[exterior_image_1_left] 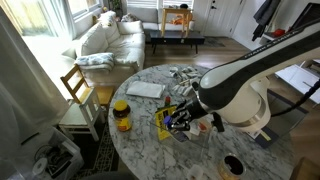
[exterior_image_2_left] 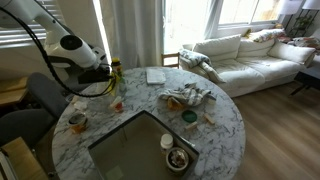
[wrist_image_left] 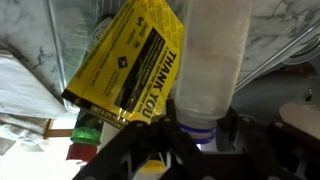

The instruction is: Make the laying bottle in the clear storage box stand upright in the storage box

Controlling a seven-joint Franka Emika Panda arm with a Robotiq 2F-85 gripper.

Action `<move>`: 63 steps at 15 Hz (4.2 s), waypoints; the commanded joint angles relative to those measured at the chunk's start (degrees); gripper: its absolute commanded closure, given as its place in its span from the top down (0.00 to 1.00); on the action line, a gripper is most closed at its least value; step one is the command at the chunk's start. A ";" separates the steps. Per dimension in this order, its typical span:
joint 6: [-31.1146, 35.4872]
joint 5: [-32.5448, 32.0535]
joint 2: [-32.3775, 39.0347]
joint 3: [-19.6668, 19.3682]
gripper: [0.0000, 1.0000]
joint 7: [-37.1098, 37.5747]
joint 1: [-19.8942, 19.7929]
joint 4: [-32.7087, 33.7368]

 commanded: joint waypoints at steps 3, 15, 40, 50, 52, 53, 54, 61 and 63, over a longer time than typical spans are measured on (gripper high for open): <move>3.25 2.99 9.38 9.86 0.19 -12.13 -10.68 3.98; 4.64 1.26 24.72 16.35 0.19 -26.45 -22.32 2.17; 17.69 -2.87 43.60 31.95 0.19 -34.91 -36.01 -2.43; 18.04 1.14 41.87 33.09 0.19 -32.58 -39.71 -6.83; 18.55 1.88 41.87 34.28 0.19 -32.11 -42.00 -8.62; 18.54 2.45 41.47 34.93 0.19 -31.78 -43.11 -9.48; 18.59 3.49 40.74 35.62 0.19 -31.21 -44.21 -10.45; 18.27 11.77 37.98 40.71 0.19 -30.43 -50.93 -15.48; 18.62 14.18 37.40 42.32 0.19 -30.53 -52.17 -16.26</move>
